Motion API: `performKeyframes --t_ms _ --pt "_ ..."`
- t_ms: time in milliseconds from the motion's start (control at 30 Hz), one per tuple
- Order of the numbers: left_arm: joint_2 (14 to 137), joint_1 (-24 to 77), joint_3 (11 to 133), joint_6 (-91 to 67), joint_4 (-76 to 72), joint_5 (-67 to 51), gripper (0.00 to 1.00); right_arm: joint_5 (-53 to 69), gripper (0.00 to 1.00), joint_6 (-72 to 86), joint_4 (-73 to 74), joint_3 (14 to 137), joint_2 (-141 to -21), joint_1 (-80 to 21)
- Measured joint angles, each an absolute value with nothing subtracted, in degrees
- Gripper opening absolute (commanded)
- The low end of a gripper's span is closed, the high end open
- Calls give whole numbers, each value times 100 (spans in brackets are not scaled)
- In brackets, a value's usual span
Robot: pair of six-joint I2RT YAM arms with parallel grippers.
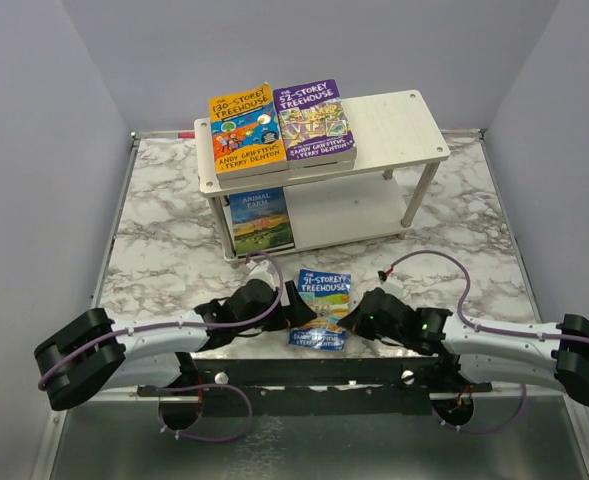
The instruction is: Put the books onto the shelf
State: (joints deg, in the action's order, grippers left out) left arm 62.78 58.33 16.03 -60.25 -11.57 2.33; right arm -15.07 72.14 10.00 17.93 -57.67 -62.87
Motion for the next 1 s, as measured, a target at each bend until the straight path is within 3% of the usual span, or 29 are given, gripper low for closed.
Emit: performKeyframes --t_ms 233,467,667,800,900,1000 --pt "6831 5575 1406 -6139 -2300 -386 86 -1365 1 7509 685 1549 -5653 -6252" --pt "7262 5282 919 -6300 -3710 -836 73 -1315 1 7679 534 1492 -5704 -6250" --pt "7642 5227 801 -6329 -4268 -1111 52 -1210 1 7738 204 1492 -5964 -6250" --pt "7728 5196 701 -6364 -4353 -1256 28 -1111 1 7754 -62 1492 -6152 -6250" --pt "7732 5164 631 -6447 -4405 -1343 0 -1063 1 7754 -154 1476 -6193 -6250" --pt "7675 5133 628 -6469 -4442 -1409 0 -1052 1 7767 -198 1441 -6171 -6250"
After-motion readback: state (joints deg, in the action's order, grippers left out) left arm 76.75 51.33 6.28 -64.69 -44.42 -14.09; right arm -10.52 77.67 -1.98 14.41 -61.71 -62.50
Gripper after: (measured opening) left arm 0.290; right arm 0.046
